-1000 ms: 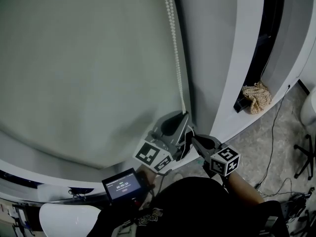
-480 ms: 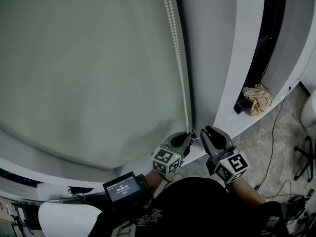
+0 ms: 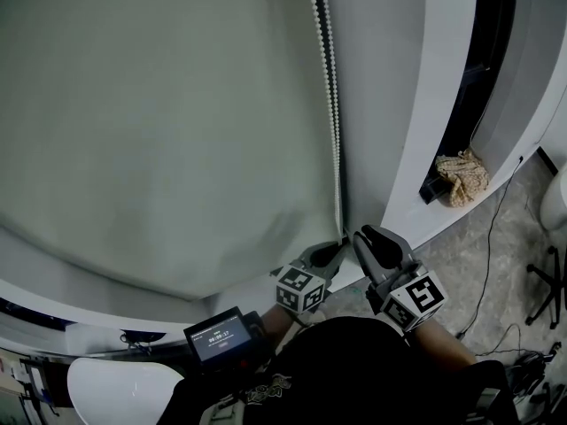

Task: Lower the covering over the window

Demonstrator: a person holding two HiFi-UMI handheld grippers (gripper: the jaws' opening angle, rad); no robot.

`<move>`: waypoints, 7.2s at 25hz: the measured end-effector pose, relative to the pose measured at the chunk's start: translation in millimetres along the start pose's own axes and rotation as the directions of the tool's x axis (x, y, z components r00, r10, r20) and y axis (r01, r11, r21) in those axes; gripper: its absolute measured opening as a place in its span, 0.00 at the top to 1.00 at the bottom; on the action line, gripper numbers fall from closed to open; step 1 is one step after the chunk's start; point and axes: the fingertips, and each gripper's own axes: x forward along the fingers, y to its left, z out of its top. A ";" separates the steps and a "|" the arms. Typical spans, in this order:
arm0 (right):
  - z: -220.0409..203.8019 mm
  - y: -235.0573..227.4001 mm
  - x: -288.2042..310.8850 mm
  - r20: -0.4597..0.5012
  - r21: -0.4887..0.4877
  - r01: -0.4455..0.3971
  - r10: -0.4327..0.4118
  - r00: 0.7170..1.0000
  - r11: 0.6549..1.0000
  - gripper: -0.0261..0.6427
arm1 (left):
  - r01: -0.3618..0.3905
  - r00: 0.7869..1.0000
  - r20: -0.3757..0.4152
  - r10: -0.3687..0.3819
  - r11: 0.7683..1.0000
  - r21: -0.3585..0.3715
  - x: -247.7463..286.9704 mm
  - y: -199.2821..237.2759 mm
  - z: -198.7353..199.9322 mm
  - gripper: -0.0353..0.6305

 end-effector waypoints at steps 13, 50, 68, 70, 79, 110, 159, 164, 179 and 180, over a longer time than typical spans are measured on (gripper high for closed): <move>69.2 28.9 58.6 0.061 -0.266 0.075 -0.061 0.996 0.961 0.88 | -0.037 0.998 0.058 0.040 0.998 -0.040 -0.3 -12.1 0.7 0.92; 160.0 31.9 103.7 0.230 -0.347 0.260 -0.187 0.955 0.901 0.84 | -0.089 0.987 0.145 0.076 0.993 0.083 -22.4 4.2 0.8 0.92; 128.7 30.1 102.3 0.128 -0.518 0.212 -0.170 0.977 0.829 0.94 | -0.139 0.974 0.171 0.149 0.988 -0.067 -68.7 56.7 -12.4 0.88; 128.0 20.7 103.1 0.124 -0.505 0.201 -0.160 0.979 0.840 0.95 | -0.212 0.963 0.151 0.224 0.973 -0.092 -95.2 81.2 -22.4 0.87; 133.4 31.4 79.2 0.115 -0.486 0.092 -0.041 0.992 0.869 0.95 | -0.223 0.939 0.230 0.257 0.961 -0.162 -91.4 57.3 21.1 0.89; -42.1 54.2 -73.7 -0.130 0.180 -0.079 0.104 0.986 0.980 0.93 | -0.363 0.862 0.263 0.433 0.890 -0.275 -220.2 -135.8 -28.3 0.91; -132.0 281.1 -406.3 -0.383 0.189 -0.351 0.398 0.833 0.917 0.95 | -0.422 0.868 0.173 0.465 0.875 -0.237 -303.0 -409.0 -165.2 0.93; -135.8 305.8 -394.3 -0.379 0.194 -0.329 0.380 0.844 0.924 0.95 | -0.415 0.865 0.185 0.466 0.873 -0.256 -336.1 -393.7 -163.0 0.93; -134.9 340.5 -385.8 -0.360 0.135 -0.307 0.335 0.870 0.942 0.95 | -0.362 0.890 0.205 0.408 0.904 -0.227 -363.9 -379.7 -157.6 0.94; -135.5 338.6 -386.4 -0.358 0.139 -0.299 0.329 0.874 0.944 0.95 | -0.362 0.890 0.205 0.406 0.905 -0.222 -364.2 -378.8 -156.6 0.93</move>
